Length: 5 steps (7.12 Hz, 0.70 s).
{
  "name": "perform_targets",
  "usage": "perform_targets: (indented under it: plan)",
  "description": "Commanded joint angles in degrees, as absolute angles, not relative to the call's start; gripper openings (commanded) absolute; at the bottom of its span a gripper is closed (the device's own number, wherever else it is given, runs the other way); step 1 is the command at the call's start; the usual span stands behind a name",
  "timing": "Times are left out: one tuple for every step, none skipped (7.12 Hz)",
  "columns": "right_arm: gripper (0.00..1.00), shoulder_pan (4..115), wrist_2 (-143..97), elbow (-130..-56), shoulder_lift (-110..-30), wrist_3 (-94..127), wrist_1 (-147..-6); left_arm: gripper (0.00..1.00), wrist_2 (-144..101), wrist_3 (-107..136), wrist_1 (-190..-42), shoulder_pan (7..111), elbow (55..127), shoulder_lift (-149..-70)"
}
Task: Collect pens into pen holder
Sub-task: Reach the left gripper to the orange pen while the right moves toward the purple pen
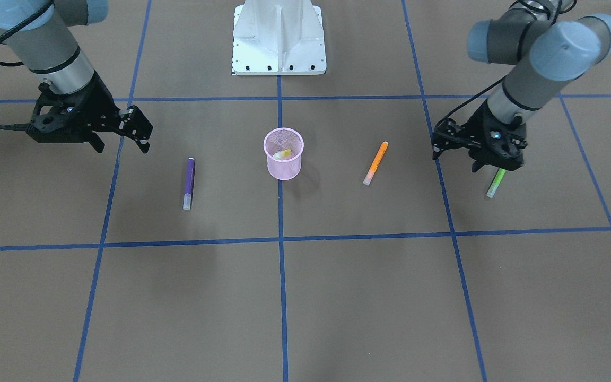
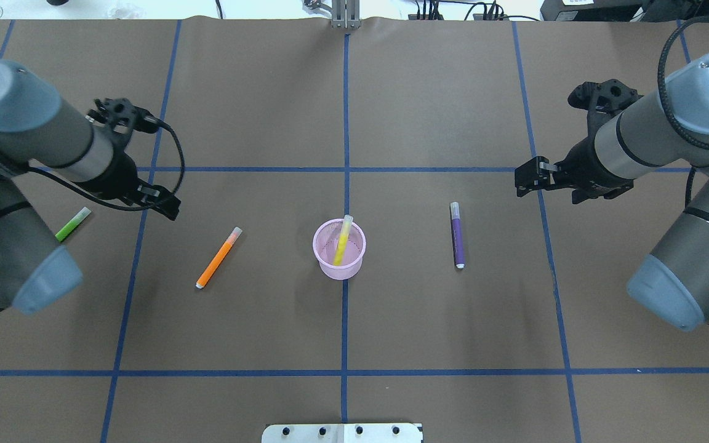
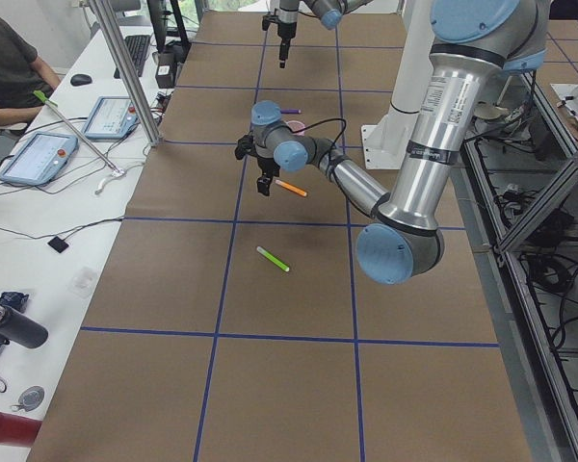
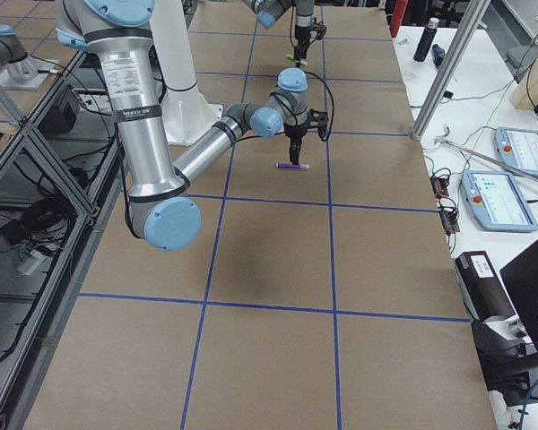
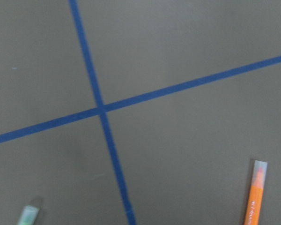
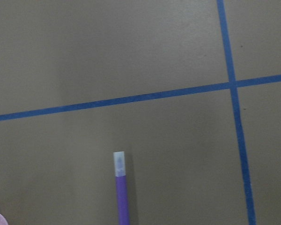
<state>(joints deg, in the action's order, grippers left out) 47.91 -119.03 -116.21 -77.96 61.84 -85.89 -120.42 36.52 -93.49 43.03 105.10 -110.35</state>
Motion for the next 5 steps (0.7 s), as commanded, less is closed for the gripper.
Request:
perform_targets:
  plan:
    - [1.0, 51.2, -122.3, -116.3, -80.3, 57.0, -85.9, 0.82, -115.2, 31.6, -81.5, 36.0, 101.4, -119.2]
    - [1.0, 51.6, -122.9, -116.4, -81.1, 56.3, -85.9, 0.81, -115.5, 30.8, -81.5, 35.9, 97.8, -121.9]
    - [1.0, 51.6, -122.9, -116.5, -81.2, 56.3, -85.9, 0.78, -115.6, 29.7, -81.4, 35.9, 92.9, -126.4]
    - [1.0, 51.9, -122.8, -116.5, -81.2, 56.2, -85.8, 0.73, -115.3, 26.0, -81.4, 35.7, 89.9, -128.2]
    - [1.0, 51.8, -122.7, -116.2, -81.3, 56.2, -85.8, 0.72, -114.7, 24.6, -81.4, 35.7, 89.6, -128.1]
